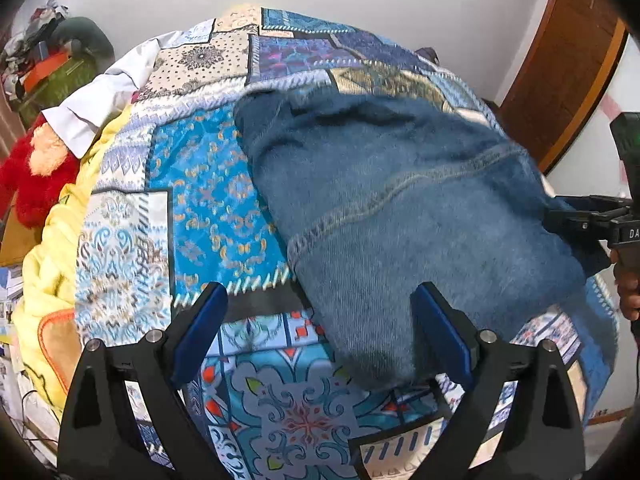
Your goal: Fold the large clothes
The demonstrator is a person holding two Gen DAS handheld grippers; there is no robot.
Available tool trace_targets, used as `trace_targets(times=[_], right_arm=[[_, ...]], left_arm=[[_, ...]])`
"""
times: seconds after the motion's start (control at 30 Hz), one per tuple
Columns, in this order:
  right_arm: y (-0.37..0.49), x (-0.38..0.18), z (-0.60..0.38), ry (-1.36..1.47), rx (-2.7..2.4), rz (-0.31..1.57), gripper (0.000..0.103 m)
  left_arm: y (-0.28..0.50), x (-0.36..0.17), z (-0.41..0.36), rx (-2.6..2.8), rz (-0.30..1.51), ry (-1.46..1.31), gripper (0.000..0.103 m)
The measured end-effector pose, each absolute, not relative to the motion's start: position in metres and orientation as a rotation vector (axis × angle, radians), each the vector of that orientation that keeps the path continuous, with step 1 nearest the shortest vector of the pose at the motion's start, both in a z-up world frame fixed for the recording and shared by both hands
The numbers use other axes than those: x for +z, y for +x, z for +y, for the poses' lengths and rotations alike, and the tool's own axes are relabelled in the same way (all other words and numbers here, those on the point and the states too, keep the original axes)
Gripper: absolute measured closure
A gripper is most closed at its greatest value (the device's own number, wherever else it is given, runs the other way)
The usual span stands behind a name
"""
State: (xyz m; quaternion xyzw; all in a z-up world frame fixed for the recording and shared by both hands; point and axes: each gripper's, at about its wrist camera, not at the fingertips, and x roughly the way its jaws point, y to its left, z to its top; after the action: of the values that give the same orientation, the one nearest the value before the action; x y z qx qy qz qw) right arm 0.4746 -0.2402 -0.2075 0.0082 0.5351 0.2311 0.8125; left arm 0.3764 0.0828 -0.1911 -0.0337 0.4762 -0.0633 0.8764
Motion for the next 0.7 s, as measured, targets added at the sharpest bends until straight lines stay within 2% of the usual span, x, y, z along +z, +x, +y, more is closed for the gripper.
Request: trace_targets(times=[0.17,0.33,0.53,0.57,0.6,0.7], right_arm=[[0.493,-0.172,-0.228,0.037,0.525,1.047,0.007],[0.525,-0.164,-0.206,0.024,0.562,1.035,0.007],[0.56,-0.208,-0.185,-0.077,0.526,1.144,0.007],[0.564,-0.217,-0.188,-0.073,0.521,1.163,0.007],[0.566,-0.223,-0.194,-0.046,0.53,1.179,0.007],[0.568,-0.227,-0.213,0.041,0.558,1.208,0.007]], left_arm=[[0.418,-0.169,0.085,-0.122,0.942,-0.013,0.008],[0.491,-0.18,0.079,-0.109,0.986,0.004,0.007],[0.559,-0.22,0.077,-0.015,1.044,-0.01,0.007],[0.564,-0.226,0.077,0.014,1.046,0.011,0.007],[0.568,-0.232,0.078,0.022,1.048,0.032,0.001],[0.561,-0.233,0.079,0.007,1.023,0.066,0.001]])
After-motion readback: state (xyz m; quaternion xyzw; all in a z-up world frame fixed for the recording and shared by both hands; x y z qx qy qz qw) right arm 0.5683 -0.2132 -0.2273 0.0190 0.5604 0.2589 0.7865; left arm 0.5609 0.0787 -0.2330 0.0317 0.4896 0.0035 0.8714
